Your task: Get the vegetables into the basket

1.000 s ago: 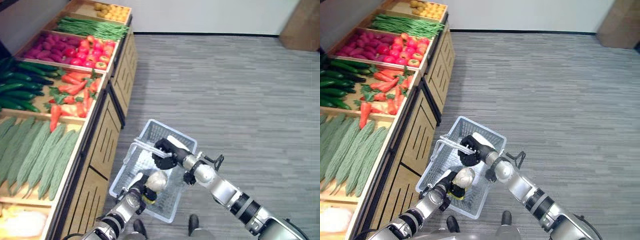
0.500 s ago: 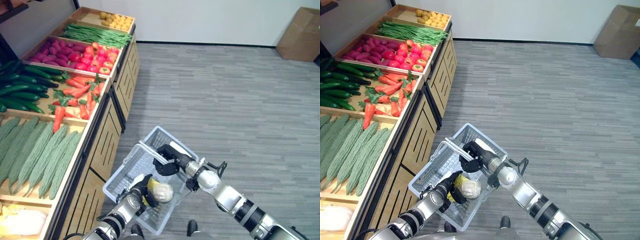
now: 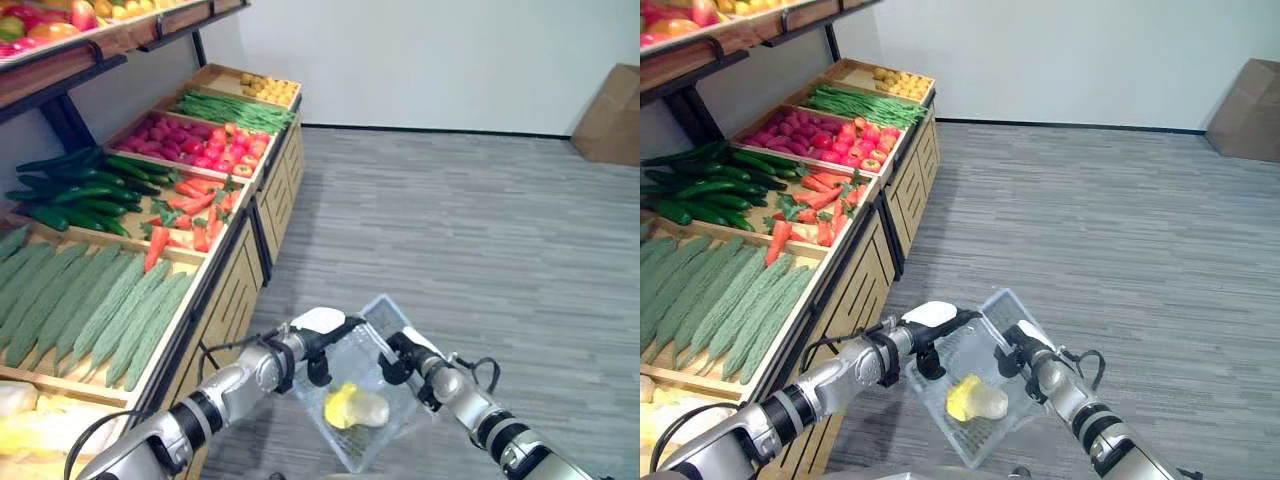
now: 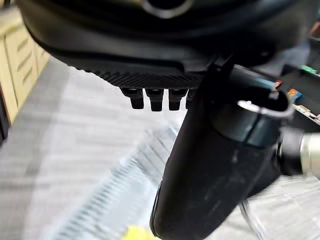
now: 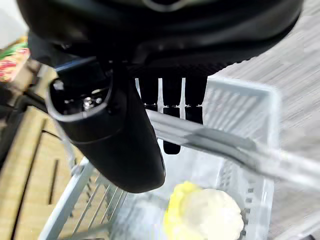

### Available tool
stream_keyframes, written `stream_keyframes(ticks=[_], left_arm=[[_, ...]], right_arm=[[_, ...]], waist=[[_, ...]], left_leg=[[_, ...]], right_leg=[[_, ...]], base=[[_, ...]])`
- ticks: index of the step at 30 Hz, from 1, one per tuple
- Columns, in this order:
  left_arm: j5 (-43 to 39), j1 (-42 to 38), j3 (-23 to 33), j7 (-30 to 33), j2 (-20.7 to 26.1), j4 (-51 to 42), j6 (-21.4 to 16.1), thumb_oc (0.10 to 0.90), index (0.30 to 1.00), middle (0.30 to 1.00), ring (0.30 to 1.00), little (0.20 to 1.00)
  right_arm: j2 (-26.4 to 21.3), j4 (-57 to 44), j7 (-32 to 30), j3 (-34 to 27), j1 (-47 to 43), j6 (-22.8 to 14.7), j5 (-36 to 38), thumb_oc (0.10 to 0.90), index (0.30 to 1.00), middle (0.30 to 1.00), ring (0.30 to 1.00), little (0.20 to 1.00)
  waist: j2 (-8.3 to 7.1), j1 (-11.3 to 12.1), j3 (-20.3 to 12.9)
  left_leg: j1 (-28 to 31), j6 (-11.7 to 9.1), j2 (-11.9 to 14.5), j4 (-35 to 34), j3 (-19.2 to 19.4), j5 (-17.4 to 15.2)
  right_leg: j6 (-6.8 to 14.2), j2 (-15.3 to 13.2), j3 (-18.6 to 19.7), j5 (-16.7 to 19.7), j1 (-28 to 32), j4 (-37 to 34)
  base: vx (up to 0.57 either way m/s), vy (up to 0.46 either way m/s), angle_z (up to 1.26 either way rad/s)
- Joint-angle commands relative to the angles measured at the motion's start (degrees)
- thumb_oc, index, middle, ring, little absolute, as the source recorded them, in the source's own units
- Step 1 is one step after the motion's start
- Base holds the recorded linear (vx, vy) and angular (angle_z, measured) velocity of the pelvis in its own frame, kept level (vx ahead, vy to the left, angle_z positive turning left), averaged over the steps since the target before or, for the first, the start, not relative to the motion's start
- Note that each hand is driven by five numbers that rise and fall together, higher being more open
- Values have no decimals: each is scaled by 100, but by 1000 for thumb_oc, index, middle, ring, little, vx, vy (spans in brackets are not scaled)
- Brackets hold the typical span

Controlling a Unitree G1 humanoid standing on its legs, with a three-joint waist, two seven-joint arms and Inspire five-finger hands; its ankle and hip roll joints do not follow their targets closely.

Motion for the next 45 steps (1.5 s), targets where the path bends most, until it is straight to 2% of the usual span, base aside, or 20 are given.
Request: stream_keyframes(ticks=[1, 7, 8, 10, 11, 14, 17, 19, 20, 22, 25, 26, 29, 44, 45], left_arm=[[-16, -594, 96, 160, 93, 274, -283, 900, 1000, 1000, 1000, 1000], [-375, 377, 1021, 230, 605, 121, -102, 900, 1000, 1000, 1000, 1000], [-373, 405, 1032, 228, 611, 106, -102, 900, 1000, 1000, 1000, 1000], [-432, 870, 1436, 352, 506, 504, 26, 900, 1000, 1000, 1000, 1000], [-317, 1123, 1658, 476, 387, 1036, 173, 900, 1000, 1000, 1000, 1000], [-139, 1224, 1770, 631, 174, 1610, 253, 900, 1000, 1000, 1000, 1000], [-280, 1382, 2126, 853, -219, 2586, 435, 900, 1000, 1000, 1000, 1000], [-423, 1370, 2490, 1177, -814, 4255, 677, 900, 1000, 1000, 1000, 1000], [-424, 1347, 2488, 1201, -837, 4304, 657, 900, 1000, 1000, 1000, 1000], [-497, 1348, 2745, 1349, -1037, 5016, 761, 900, 1000, 1000, 1000, 1000], [-1124, 1522, 3434, 1563, -1243, 5705, 911, 900, 1000, 1000, 1000, 1000], [-1066, 1609, 3517, 1556, -1316, 5902, 960, 900, 1000, 1000, 1000, 1000], [-849, 1664, 3467, 1590, -1317, 5881, 967, 900, 1000, 1000, 1000, 1000], [-1282, 1675, 3537, 1548, -1314, 5698, 774, 900, 1000, 1000, 1000, 1000], [-1387, 1667, 3584, 1559, -1306, 5708, 756, 900, 1000, 1000, 1000, 1000]], right_arm=[[-24, 182, -412, -487, -541, -574, -202, 400, 300, 300, 300, 300], [-197, 883, -475, -1177, 36, -459, -152, 400, 300, 300, 300, 300], [-197, 882, -474, -1166, 48, -463, -153, 400, 300, 300, 300, 300], [-211, 1227, -552, -1482, 277, -421, -44, 400, 300, 300, 300, 300], [-213, 1388, -608, -1708, 433, -412, 69, 400, 300, 300, 300, 300], [-182, 1595, -676, -1881, 539, -412, 153, 400, 300, 300, 300, 300], [-107, 1843, -773, -2126, 688, -391, 302, 400, 300, 300, 300, 300], [122, 2170, -852, -2291, 826, -415, 605, 400, 300, 300, 300, 300], [118, 2177, -855, -2287, 820, -421, 609, 400, 300, 300, 300, 300], [253, 2296, -833, -2258, 902, -440, 651, 400, 300, 300, 300, 300], [496, 2443, -833, -2314, 1046, -476, 840, 400, 300, 300, 300, 300], [622, 2496, -807, -2327, 1133, -492, 956, 400, 300, 300, 300, 300], [679, 2591, -752, -2293, 1240, -494, 968, 400, 300, 300, 300, 300], [736, 2867, -558, -2408, 1400, -429, 991, 400, 300, 300, 300, 300], [737, 2839, -506, -2343, 1340, -411, 914, 400, 300, 300, 300, 300]], waist=[[-27, 182, -213], [-90, 217, -103], [-88, 209, -114], [-116, 214, -58], [-136, 204, -19], [-141, 185, 7], [-161, 157, 39], [-186, 90, 75], [-182, 89, 76], [-200, 48, 95], [-236, 16, 110], [-255, -4, 124], [-257, -12, 132], [-314, -49, 192], [-364, -42, 244]], left_leg=[[60, -402, 125, 49, -241, -18], [53, -411, 146, 51, -295, 1], [57, -412, 146, 50, -294, 0], [49, -406, 144, 51, -294, 8], [43, -402, 147, 54, -292, 17], [29, -401, 149, 54, -289, 22], [8, -398, 154, 50, -284, 36], [-12, -388, 161, 42, -252, 54], [-13, -388, 161, 42, -250, 54], [-21, -385, 161, 41, -209, 57], [-17, -375, 161, 41, -165, 46], [-7, -362, 158, 41, -153, 24], [16, -349, 138, 41, -135, -19], [-77, -283, 14, 41, -160, -102], [-140, -218, -63, 41, -153, -166]], right_leg=[[334, -89, -253, -432, 131, 507], [317, -75, -263, -415, 136, 509], [317, -75, -262, -415, 139, 509], [312, -62, -252, -405, 127, 497], [305, -49, -241, -402, 118, 493], [298, -46, -229, -401, 104, 487], [286, -28, -212, -401, 76, 480], [260, 0, -142, -395, 21, 481], [261, -1, -140, -397, 18, 481], [249, 12, -98, -391, -18, 478], [231, 26, -11, -391, -64, 492], [223, 36, 46, -394, -85, 509], [226, 35, 109, -395, -97, 505], [308, -74, 137, -327, -189, 511], [358, -160, 212, -274, -283, 567]], base=[[0, 0, 0], [1, 0, 2], [0, 0, 0], [0, 0, 0], [0, 0, 0], [0, 0, 0], [0, 0, 0], [0, 0, 0], [-8, 11, -5], [-8, 11, -6], [18, 14, -8], [17, 7, -11], [19, 19, -10], [14, 42, -4], [23, 158, -1]])
